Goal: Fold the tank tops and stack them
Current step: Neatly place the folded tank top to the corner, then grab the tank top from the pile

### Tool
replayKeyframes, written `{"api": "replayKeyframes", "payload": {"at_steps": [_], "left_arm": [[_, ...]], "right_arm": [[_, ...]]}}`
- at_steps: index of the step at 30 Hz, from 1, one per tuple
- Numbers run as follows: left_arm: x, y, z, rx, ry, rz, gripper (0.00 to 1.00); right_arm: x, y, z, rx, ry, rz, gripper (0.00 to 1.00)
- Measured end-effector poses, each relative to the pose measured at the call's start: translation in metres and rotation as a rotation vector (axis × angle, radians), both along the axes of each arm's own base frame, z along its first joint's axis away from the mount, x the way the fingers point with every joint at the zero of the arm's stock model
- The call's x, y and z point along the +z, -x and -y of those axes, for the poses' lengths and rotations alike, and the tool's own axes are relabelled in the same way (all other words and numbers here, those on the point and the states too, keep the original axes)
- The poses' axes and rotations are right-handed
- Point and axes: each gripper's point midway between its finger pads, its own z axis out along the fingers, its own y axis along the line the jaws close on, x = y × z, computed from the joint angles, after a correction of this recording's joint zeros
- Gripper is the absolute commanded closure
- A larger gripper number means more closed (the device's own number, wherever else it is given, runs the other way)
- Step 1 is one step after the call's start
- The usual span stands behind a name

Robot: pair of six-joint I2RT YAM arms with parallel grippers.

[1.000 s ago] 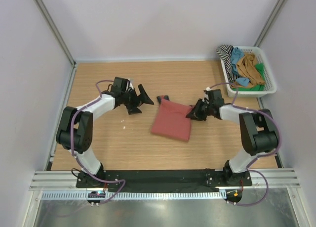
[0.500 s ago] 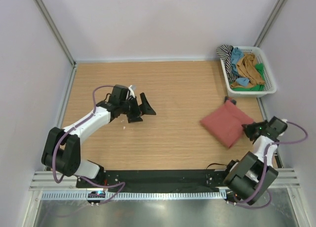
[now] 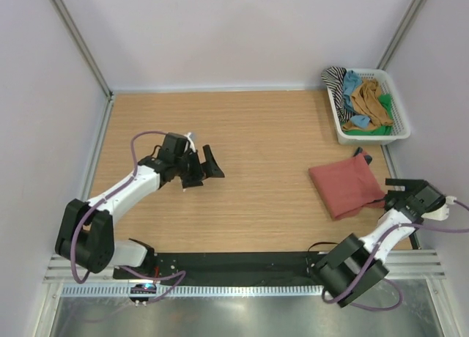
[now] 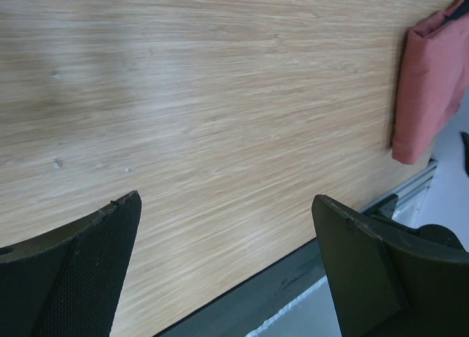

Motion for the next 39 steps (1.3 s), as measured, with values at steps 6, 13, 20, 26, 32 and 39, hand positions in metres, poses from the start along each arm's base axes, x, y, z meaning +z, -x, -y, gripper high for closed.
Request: {"api": "replayKeyframes", "payload": {"at_steps": [6,13,20,26,32,39], "left_arm": [[0.013,0.002,-0.024,0.059,-0.078,0.113,0.00],[0.000,0.011,-0.054,0.129,-0.162,0.221,0.00],[-0.020,0.013,-0.068,0.135,-0.229,0.290,0.00],[-0.017,0.010,-0.066,0.108,-0.235,0.378,0.00],[-0.001,0.004,-0.057,0.088,-0.239,0.489,0.00],[-0.011,0.005,-0.047,0.037,-0.280,0.499,0.00]], "right_arm": [[0.071,0.014,0.023,-0.068,0.271,0.007,0.02],[0.088,-0.023,-0.030,0.234,0.340,0.091,0.00],[0.113,-0.082,-0.127,0.679,0.398,0.179,0.00],[0.085,-0.105,-0.220,0.977,0.440,0.190,0.00],[0.048,-0.104,-0.288,1.176,0.541,0.156,0.00],[0.038,-0.100,-0.336,1.288,0.643,0.269,0.00]]}}
